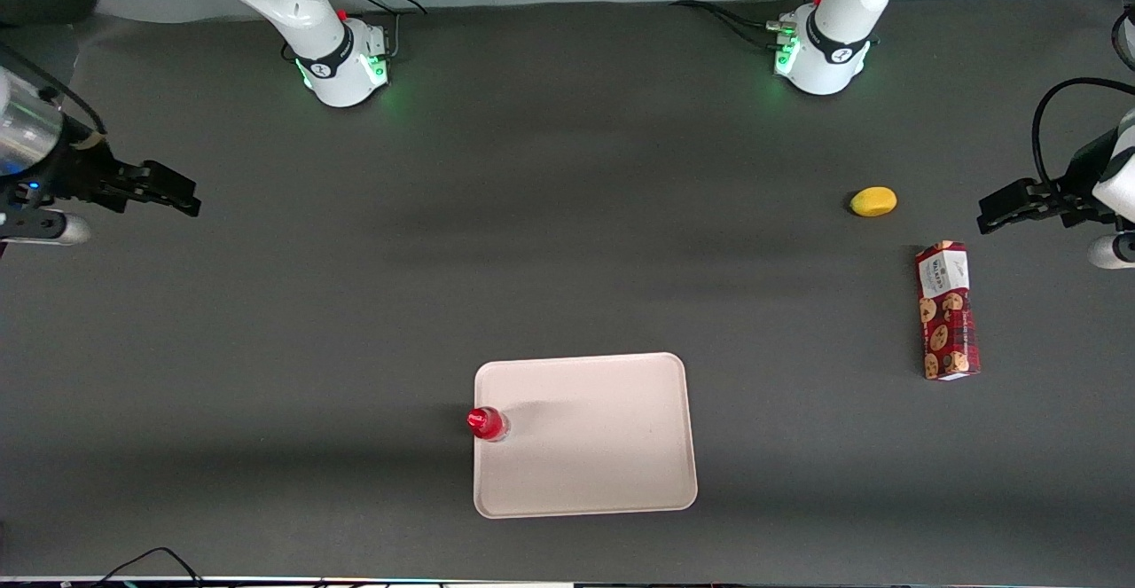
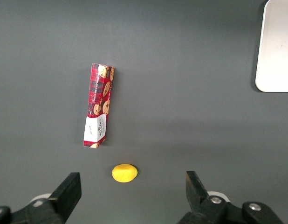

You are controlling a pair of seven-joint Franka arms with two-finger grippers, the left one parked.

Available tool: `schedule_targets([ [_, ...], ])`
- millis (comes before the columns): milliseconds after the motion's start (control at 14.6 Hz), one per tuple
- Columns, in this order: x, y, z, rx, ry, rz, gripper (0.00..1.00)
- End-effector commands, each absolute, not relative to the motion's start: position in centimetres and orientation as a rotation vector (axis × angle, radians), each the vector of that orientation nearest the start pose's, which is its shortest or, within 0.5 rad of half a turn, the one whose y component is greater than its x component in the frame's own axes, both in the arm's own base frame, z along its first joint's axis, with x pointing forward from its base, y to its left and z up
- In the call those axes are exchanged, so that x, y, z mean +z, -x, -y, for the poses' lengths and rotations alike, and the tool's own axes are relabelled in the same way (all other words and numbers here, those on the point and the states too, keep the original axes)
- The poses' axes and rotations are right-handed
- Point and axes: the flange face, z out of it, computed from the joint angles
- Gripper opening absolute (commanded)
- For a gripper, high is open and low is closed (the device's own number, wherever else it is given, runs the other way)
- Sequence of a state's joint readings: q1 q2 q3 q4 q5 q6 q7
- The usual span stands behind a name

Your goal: Place coke bottle on tray

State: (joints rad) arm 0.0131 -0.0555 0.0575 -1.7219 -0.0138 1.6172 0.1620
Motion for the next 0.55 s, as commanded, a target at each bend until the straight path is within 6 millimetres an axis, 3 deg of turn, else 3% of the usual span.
schedule_targets([
  [0,57.1,-50.3,-4.1,0.033,3.146,-0.116,1.0],
  [481,58.6,-53.1,-4.2,0.008,3.135,-0.187,1.0],
])
